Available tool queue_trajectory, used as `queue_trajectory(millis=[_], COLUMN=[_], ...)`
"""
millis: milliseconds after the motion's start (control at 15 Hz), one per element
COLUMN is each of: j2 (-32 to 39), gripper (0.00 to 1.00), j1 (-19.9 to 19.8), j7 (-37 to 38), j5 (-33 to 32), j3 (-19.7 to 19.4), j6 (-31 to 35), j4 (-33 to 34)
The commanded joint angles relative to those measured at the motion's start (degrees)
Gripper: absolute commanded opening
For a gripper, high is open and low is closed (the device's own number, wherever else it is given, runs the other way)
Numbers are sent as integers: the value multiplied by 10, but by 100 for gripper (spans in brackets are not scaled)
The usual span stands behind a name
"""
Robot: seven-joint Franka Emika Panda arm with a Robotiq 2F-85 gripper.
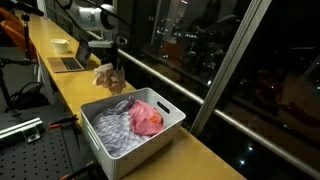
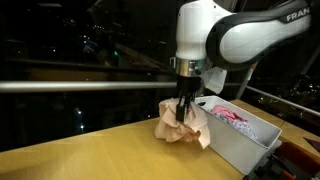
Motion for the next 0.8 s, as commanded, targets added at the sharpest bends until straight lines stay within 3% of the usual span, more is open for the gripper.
queue_trajectory(millis=[0,400,733], j2=[-119,-284,-391], gripper=[0,0,0], j1=[-26,-113,-202], j7=[22,-2,-96], j5=[-31,-34,-8], j3=[-7,-5,-26], j6=[-17,-18,13], j4=[-79,-174,-254])
